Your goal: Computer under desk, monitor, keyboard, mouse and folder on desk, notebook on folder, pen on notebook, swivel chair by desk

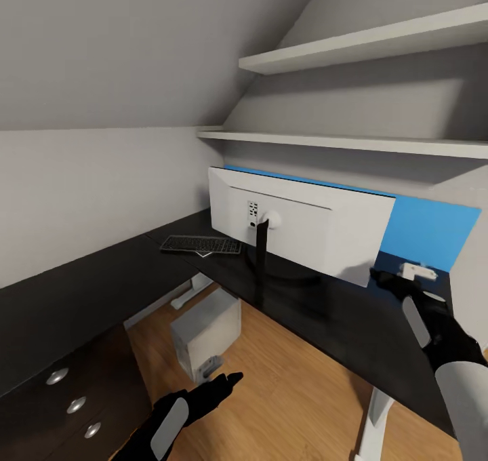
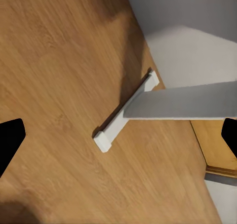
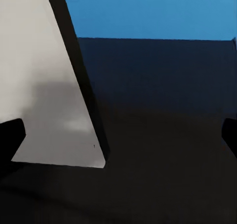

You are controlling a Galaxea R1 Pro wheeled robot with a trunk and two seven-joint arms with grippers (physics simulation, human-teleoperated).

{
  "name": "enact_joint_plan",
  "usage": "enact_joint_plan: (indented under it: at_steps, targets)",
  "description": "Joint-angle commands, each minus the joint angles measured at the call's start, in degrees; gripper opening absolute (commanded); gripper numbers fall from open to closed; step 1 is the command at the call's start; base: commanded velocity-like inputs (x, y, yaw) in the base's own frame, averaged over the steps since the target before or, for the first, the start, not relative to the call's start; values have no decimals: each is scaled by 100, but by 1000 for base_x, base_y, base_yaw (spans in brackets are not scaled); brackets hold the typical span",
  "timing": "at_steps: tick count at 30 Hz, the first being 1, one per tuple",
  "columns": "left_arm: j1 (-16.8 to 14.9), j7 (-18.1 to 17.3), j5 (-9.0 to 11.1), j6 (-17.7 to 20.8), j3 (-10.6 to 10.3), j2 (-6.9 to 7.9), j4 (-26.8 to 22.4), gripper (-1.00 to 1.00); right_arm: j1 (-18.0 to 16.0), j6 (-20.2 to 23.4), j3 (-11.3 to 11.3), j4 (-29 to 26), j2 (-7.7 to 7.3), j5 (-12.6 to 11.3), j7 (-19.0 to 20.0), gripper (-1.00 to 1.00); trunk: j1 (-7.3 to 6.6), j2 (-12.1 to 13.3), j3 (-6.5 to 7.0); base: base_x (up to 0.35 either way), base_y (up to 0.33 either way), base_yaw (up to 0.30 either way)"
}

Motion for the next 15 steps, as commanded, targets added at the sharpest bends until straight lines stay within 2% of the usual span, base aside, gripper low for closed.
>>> enact_joint_plan:
  at_steps: [1, 4, 5, 8, 9, 12, 15]
  targets:
    - [0, -5, 35, 48, 55, 25, -5, 100, 85, 182, -78, -176, 21, -104, -49, 100, 0, -3, -6, 0, 0, 0]
    - [26, -18, 41, 141, 307, 92, -30, 100, 270, 580, -251, -498, 63, -246, -148, 100, -44, 77, 30, 0, 0, 0]
    - [26, -18, 41, 141, 307, 92, -30, 100, 270, 580, -251, -498, 63, -246, -148, 100, -66, 117, 48, 0, 0, 0]
    - [69, -23, 31, 265, 585, 139, -53, 100, 366, 945, -345, -664, 123, -436, -200, 100, -132, 237, 102, 0, 0, 0]
    - [69, -23, 31, 265, 585, 139, -53, 100, 366, 945, -345, -664, 123, -436, -200, 100, -154, 277, 119, 0, 0, 0]
    - [92, 15, -10, 345, 767, 183, -32, 100, 419, 1179, -401, -748, 266, -744, -235, 100, -220, 398, 173, 0, 0, 0]
    - [106, 39, -37, 388, 859, 321, -13, 100, 446, 1296, -460, -788, 469, -1159, -263, 100, -286, 518, 227, 0, 0, 0]
